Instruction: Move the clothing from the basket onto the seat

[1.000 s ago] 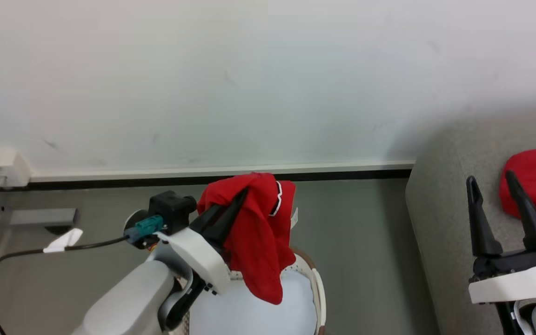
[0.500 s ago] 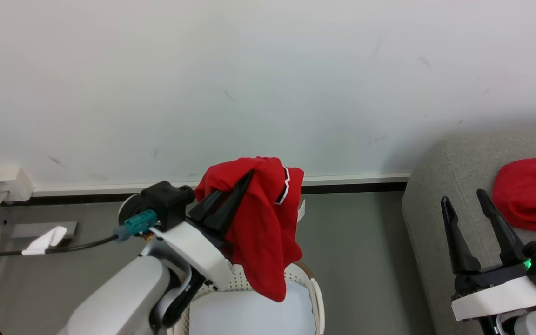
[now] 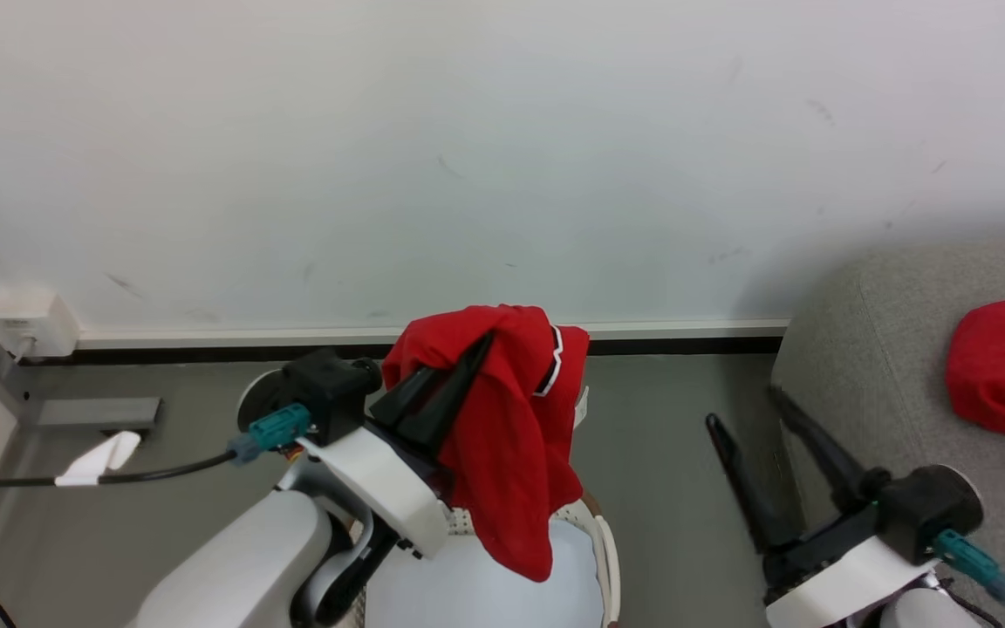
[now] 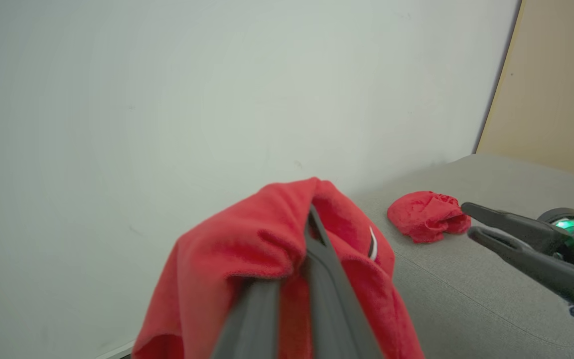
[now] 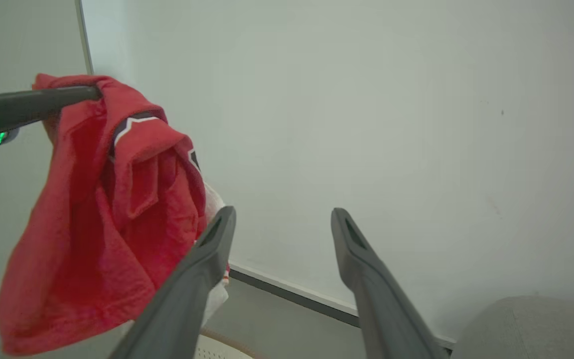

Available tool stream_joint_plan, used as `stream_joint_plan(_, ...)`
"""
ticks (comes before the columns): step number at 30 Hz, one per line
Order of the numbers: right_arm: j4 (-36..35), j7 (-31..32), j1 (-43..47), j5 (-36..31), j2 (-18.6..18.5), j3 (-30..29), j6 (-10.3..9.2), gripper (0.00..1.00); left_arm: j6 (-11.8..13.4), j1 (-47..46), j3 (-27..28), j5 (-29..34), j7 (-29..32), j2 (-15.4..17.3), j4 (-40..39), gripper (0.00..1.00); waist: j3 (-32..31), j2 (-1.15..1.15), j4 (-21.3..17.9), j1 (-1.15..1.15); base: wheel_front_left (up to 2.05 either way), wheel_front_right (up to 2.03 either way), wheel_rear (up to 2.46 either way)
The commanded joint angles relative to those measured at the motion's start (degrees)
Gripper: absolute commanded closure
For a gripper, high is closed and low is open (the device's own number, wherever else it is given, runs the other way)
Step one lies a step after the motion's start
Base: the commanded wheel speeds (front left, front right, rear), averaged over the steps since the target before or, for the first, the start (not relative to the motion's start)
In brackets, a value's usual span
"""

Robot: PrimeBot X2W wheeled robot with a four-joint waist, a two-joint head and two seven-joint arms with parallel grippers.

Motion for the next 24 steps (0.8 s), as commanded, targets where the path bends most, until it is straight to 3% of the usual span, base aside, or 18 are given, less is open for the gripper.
stream_joint_plan(1,0.3,0.0,-1.0,0.7,-0.5,1.1,-0.14,0.0,-0.1,0.3,-0.1,-0.4,0.1,-0.1,-0.3,1.0,0.1,0.0,0.2,0.0,0.0,0.0,0.0)
stream_joint_plan(13,10.7,0.0,-10.1,6.7,-2.7,19.8,-0.13,0.0,-2.8,-1.4,-4.6,1.1,1.3,-3.3,-1.2,1.0,0.6,0.0,5.0,0.0,0.0,0.0,0.0)
stream_joint_plan(24,17.9,0.0,-16.2,10.1,-2.4,26.9,-0.14,0.0,-4.8,-1.6,-8.8,1.6,3.1,-5.4,-3.0,1.0,0.5,0.0,10.5,0.0,0.0,0.0,0.0)
